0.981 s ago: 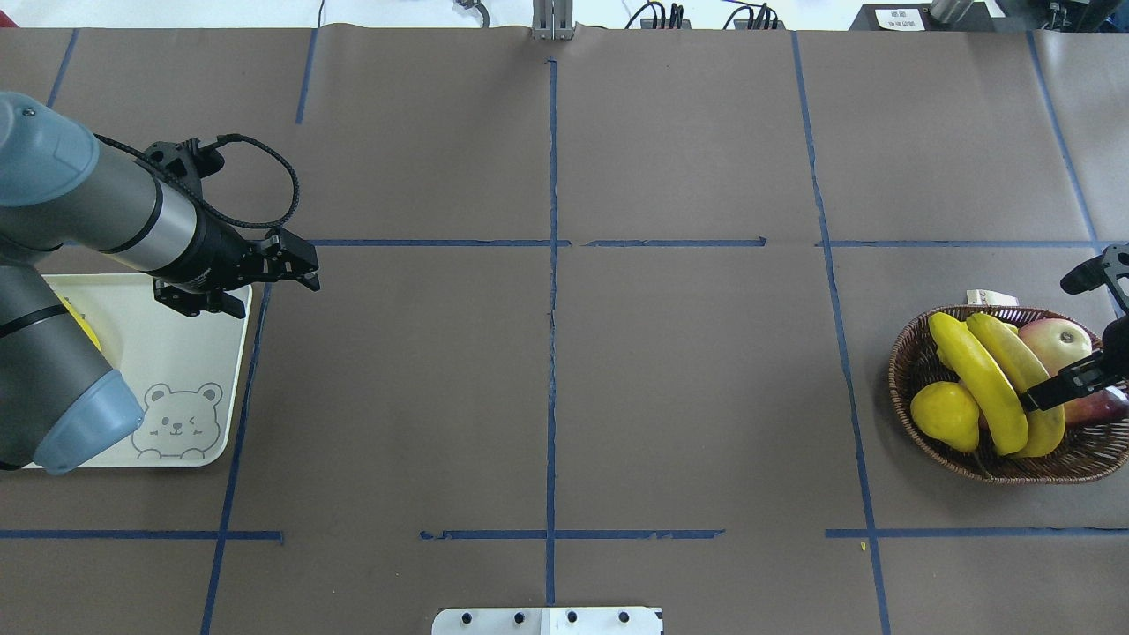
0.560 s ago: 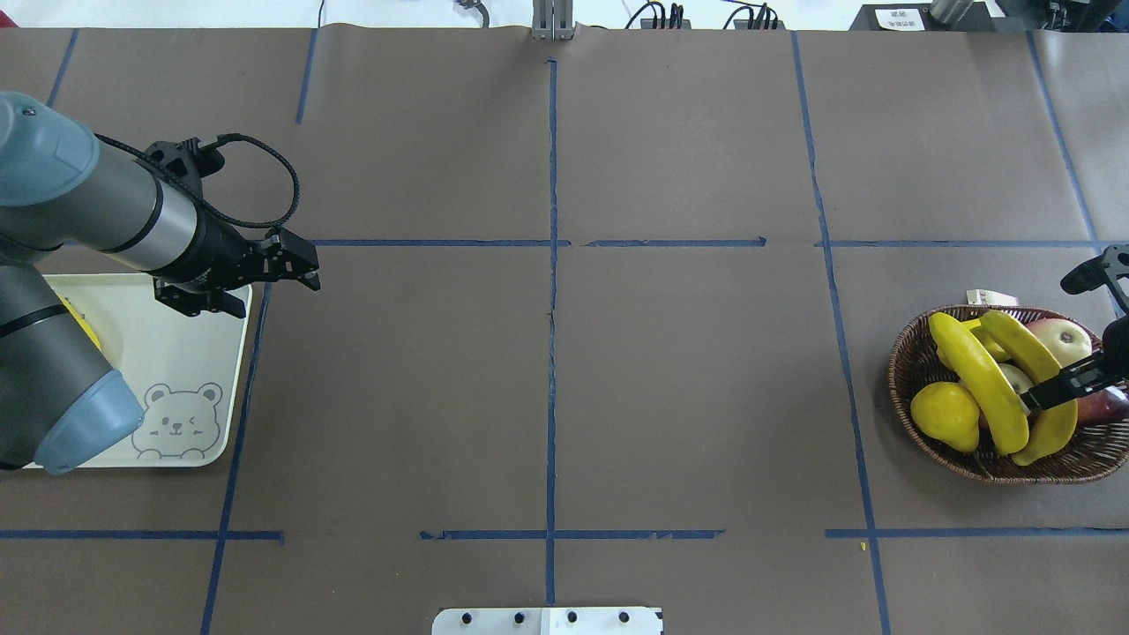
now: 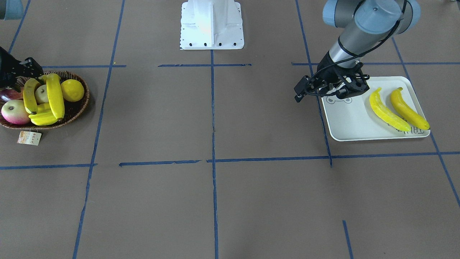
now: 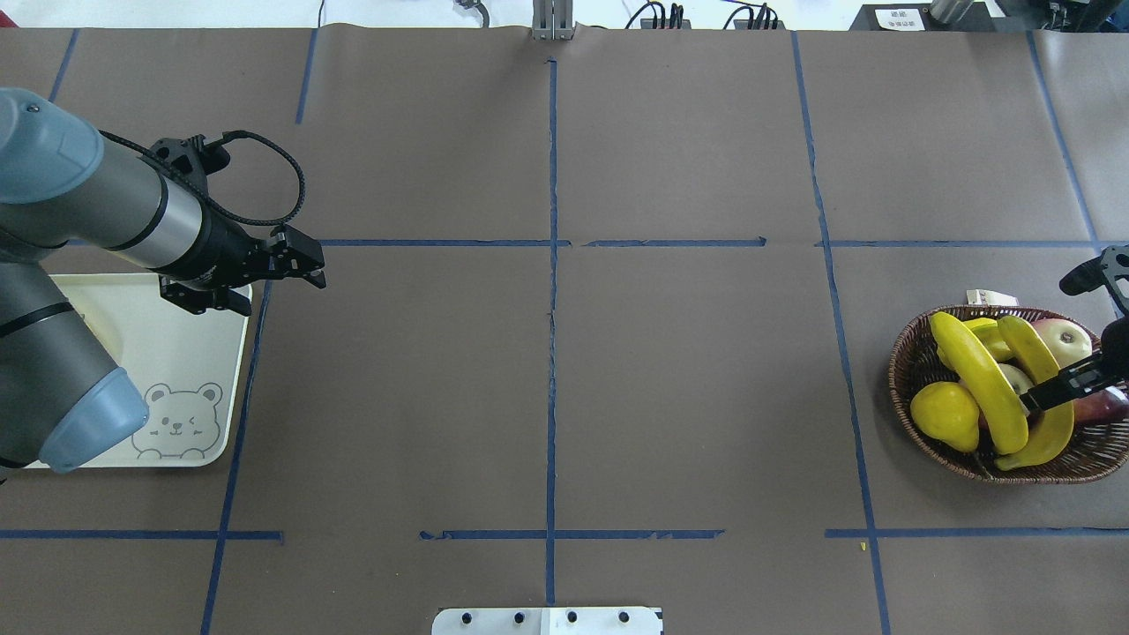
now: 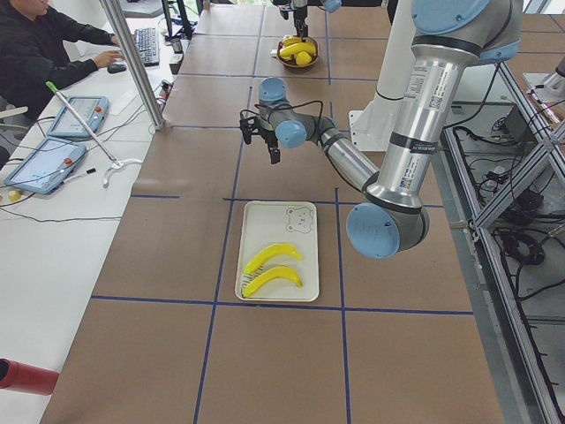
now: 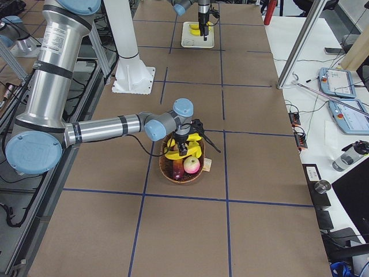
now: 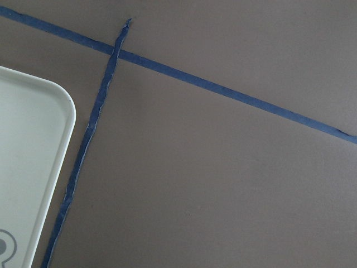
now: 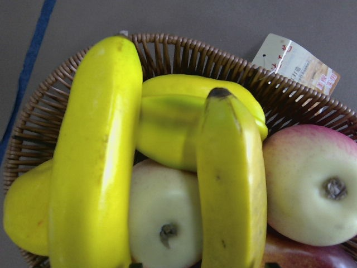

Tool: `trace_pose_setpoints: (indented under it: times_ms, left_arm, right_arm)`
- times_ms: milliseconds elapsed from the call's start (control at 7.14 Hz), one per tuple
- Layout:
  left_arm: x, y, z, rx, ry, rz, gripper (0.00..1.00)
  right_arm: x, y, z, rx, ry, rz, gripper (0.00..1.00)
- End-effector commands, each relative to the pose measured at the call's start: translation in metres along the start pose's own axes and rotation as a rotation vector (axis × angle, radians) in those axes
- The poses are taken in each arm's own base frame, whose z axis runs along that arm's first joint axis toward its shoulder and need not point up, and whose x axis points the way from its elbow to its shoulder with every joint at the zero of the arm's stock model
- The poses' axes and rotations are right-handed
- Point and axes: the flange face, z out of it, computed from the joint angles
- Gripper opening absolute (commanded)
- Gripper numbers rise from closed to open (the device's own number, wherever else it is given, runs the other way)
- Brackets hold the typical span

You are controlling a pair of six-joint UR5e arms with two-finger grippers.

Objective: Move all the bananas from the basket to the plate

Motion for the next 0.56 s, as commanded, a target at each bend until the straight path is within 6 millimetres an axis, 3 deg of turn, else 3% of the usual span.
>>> trace_pose_setpoints:
  times_ms: [0, 420]
  left_arm:
    - [0.003, 0.001, 0.000, -0.001, 0.004, -0.003, 1.00]
    - [0.009, 0.002, -0.002, -0.001, 0.011, -0.008, 1.00]
  right_arm:
    - [0.004, 0.005, 0.002, -0.009, 0.003, 0.010, 0.79]
    - [0.017, 0.010, 0.015, -0.038, 0.014, 0.031, 0.78]
